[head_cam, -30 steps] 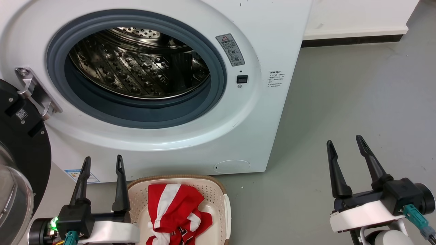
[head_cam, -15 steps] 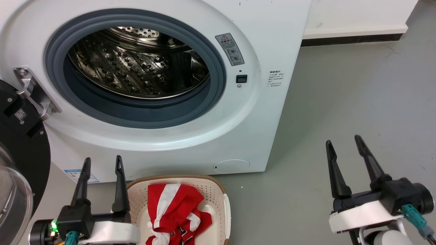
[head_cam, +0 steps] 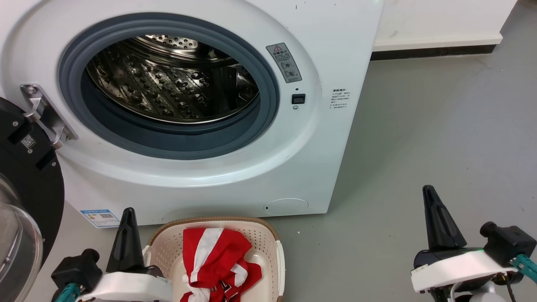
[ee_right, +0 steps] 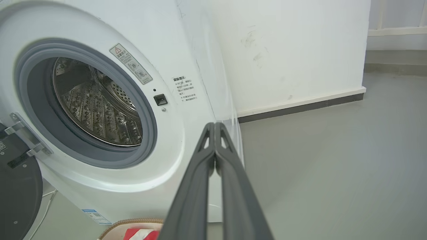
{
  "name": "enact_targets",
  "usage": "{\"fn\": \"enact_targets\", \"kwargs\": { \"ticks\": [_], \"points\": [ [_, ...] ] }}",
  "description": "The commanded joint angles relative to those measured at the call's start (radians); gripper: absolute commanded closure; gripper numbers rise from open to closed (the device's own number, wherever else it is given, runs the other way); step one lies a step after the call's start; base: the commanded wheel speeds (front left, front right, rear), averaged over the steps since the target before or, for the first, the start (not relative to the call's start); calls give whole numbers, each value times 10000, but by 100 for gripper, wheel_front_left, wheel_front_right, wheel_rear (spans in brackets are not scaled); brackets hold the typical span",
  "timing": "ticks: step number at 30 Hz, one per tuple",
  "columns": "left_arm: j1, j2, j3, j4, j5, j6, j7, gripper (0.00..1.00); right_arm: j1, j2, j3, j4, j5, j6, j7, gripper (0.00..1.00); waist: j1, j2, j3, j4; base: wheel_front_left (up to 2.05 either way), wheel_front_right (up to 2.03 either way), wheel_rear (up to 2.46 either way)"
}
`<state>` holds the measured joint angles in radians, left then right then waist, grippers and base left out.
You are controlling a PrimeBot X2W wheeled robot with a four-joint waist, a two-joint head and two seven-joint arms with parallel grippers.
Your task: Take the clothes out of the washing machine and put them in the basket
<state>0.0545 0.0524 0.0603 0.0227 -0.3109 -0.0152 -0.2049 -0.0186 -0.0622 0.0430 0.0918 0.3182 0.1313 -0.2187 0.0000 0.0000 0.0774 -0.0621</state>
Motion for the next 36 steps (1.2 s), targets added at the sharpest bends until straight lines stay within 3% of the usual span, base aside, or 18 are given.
{"fn": "enact_targets", "kwargs": {
  "ticks": [1,36],
  "points": [
    [-285,73,-4,-46,-534,-62,85,100,-262,-95,-28,-80,567,-1,88,100,0,0,-12,10,0,0,0],
    [-894,162,73,905,-5989,-547,1289,100,-564,-279,-321,575,6160,-3,1175,100,0,0,-238,199,0,0,0]
  ]
}}
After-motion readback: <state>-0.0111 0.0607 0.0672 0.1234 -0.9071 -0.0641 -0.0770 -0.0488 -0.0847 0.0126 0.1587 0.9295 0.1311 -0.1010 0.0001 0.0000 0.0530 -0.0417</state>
